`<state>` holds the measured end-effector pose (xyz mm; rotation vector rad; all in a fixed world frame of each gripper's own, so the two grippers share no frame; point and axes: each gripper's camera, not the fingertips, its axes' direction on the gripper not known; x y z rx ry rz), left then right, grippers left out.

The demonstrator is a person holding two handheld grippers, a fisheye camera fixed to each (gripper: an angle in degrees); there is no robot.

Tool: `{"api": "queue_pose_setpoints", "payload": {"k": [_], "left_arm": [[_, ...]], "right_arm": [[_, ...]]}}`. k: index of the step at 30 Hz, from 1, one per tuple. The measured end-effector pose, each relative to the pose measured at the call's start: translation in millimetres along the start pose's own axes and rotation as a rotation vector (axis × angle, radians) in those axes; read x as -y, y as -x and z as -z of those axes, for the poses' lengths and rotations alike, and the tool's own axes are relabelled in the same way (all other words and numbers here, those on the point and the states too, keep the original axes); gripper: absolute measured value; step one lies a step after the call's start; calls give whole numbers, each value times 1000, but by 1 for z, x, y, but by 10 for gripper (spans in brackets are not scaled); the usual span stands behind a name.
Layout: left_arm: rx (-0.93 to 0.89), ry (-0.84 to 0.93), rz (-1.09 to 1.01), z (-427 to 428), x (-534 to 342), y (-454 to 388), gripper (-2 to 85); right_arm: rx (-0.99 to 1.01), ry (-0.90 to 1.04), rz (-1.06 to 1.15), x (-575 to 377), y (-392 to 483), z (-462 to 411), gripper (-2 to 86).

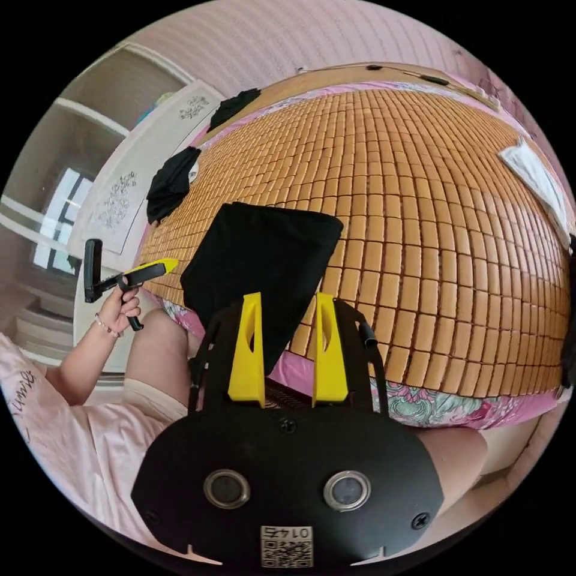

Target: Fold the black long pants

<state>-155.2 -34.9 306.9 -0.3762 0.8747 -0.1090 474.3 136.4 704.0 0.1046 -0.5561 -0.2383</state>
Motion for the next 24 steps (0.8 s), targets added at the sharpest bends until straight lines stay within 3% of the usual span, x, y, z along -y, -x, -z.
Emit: {"api": "queue_pose_setpoints", "payload": {"k": [4,11,14,18,24], "left_arm": [[-76,169,11,-41,18,10,113],[-139,59,31,-45,26,9,47],[-159,-12,15,-58,36,-21,43],[-317,-121,53,-98,71,-80,42],[-454,-220,13,-164,158,-212,43]], "right_arm": [[203,-3,-100,6,-13,-9,104],[248,33,96,56,31,35,31],[133,84,333,102,65,81,28],[-111,207,609,164,84,152,26],[-379,389,757,242,45,250,34]]}}
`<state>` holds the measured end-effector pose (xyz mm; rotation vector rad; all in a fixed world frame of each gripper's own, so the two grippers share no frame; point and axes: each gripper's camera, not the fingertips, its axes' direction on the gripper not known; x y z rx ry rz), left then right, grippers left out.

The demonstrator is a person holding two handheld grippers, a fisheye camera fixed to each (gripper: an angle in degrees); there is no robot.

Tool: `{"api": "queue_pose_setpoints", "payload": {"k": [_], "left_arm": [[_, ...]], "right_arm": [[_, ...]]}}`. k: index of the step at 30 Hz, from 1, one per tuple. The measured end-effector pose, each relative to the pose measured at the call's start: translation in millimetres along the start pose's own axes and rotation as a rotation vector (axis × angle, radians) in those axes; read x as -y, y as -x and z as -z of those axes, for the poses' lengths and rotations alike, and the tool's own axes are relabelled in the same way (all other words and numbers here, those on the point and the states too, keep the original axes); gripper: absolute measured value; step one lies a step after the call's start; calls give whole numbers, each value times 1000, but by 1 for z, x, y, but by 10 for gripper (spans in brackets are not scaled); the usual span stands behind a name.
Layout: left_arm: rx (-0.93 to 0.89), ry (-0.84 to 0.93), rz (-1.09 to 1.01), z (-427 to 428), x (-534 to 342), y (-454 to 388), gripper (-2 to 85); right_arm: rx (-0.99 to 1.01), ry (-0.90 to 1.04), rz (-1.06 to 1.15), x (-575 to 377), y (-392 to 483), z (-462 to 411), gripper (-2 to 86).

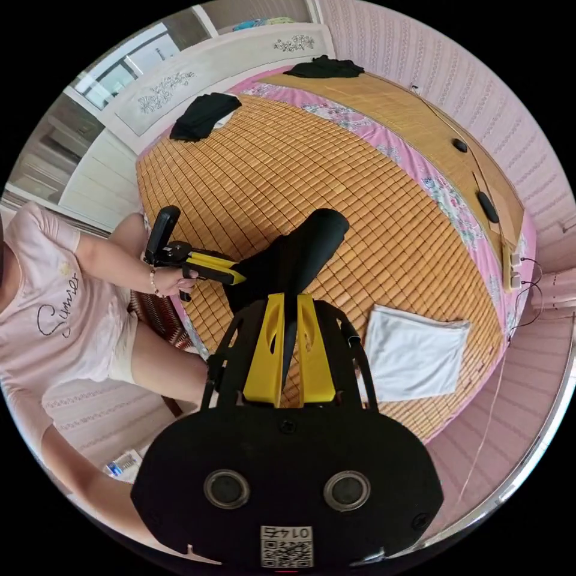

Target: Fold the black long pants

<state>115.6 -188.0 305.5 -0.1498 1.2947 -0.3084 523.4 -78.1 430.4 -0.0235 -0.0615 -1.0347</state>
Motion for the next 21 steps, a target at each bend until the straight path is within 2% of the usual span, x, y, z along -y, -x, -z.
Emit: {"api": "queue_pose_setpoints", "payload": {"k": [2,4,5,6,9,13,17,21], "left_arm": [[-25,-51,22,-35,20,-28,47],[-18,-40,94,-88,46,-54,59],[-16,-15,120,-100,51,-56,61],[9,26,144,-119,58,-58,62],[-2,104,67,-132,60,-58,59],[-19,136,-131,-93,42,-51,51],[-33,183,-233,-38,17,-40,47],[55,175,-395,52,-20,-27,47]], "right_arm": [[-89,70,28,-5,-30,18,41],[-273,132,-82,-6,-69,24,65],[-381,174,-226,-7,-98,23,99],[-382,206,-358,-9,-121,17,117],[-203,186,-505,-13,-131,-9,123],[-231,196,-537,-12,-95,-40,117],[-208,128,-632,-15,-45,-62,99],[-199,83,-687,-11,9,-60,90]]}}
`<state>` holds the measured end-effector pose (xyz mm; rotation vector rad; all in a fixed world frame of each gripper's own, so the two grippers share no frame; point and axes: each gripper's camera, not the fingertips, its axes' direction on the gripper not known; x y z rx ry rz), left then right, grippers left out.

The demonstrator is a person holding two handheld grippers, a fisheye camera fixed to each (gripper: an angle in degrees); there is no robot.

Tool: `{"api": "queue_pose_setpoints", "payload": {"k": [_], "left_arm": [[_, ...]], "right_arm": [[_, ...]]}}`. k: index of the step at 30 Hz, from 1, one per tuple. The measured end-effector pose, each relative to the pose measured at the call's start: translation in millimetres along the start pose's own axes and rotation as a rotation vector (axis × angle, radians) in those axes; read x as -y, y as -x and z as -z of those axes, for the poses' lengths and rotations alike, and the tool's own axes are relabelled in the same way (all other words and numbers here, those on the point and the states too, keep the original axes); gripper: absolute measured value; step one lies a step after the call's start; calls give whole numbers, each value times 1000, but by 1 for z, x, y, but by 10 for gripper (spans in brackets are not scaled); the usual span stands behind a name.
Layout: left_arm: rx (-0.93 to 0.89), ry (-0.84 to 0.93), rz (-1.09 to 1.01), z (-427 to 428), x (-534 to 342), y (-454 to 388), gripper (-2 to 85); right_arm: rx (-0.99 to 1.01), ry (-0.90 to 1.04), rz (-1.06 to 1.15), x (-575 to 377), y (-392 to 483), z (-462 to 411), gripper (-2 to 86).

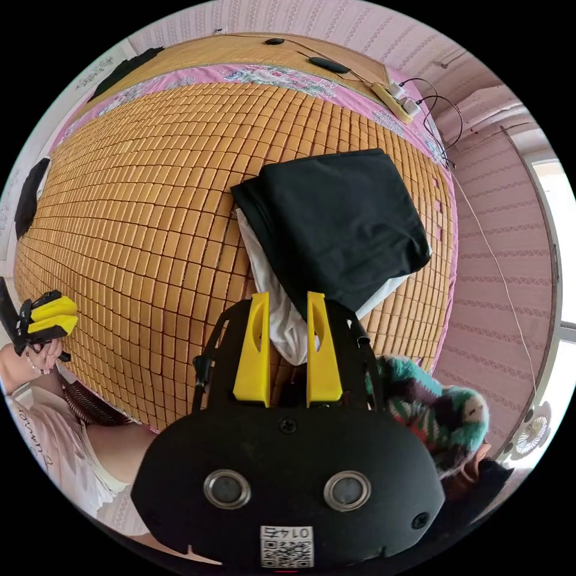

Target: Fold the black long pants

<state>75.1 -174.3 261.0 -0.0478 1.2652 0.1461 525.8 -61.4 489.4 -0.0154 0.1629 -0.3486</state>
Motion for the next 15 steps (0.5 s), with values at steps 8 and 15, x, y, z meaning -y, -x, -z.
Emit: {"api": "queue_pose_setpoints", "payload": {"k": [8,15], "left_arm": [[301,-93,199,192,-130,40,50],[694,-220,462,369,-241,96,51]], "right_arm": [[75,-110,383,-20,216,40,88],[236,-318,872,31,488,125,98]]}}
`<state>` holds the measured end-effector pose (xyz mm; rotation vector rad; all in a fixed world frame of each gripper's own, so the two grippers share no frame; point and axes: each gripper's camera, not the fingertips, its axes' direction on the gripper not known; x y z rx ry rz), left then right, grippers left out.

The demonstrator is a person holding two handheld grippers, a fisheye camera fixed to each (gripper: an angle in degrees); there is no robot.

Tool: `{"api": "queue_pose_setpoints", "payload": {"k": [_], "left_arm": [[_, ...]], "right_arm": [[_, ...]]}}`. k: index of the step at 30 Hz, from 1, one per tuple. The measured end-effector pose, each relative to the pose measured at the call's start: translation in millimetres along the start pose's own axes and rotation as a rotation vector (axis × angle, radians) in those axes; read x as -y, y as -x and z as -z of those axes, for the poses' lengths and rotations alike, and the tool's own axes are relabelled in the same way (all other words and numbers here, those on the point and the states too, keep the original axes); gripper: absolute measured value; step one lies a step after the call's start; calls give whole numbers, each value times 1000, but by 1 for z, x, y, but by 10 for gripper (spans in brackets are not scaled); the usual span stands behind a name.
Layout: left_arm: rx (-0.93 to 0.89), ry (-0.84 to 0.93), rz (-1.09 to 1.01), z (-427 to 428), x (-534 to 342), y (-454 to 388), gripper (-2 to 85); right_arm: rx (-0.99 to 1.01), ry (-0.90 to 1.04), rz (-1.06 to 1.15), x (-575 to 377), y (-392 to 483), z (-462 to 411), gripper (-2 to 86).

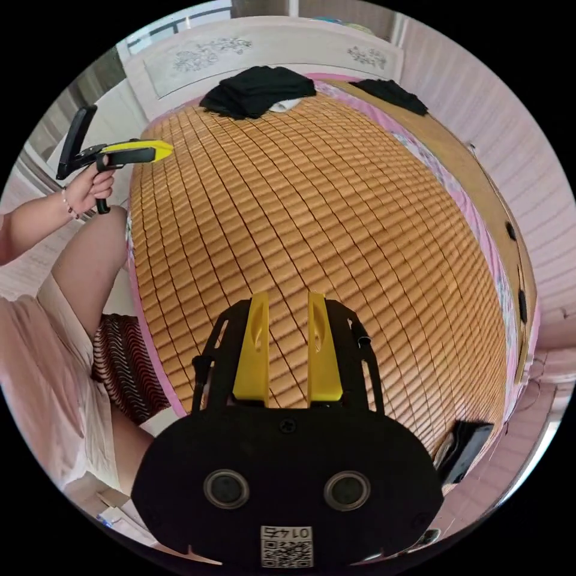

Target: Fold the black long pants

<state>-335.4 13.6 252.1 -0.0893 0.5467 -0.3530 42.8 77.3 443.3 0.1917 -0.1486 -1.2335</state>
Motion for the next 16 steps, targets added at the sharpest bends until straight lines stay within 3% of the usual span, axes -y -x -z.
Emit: {"api": "queue_pose_setpoints", "payload": {"k": [4,9,16], "left_arm": [[111,-91,121,40,15,98,50],[183,-136,212,53,46,176,52],[32,-124,274,33,79,227,85]], "right_arm": [[48,-87,126,129,43,0,99],[-57,-133,213,288,84,-12,121],[-169,-16,222,402,96,-62,134]]}}
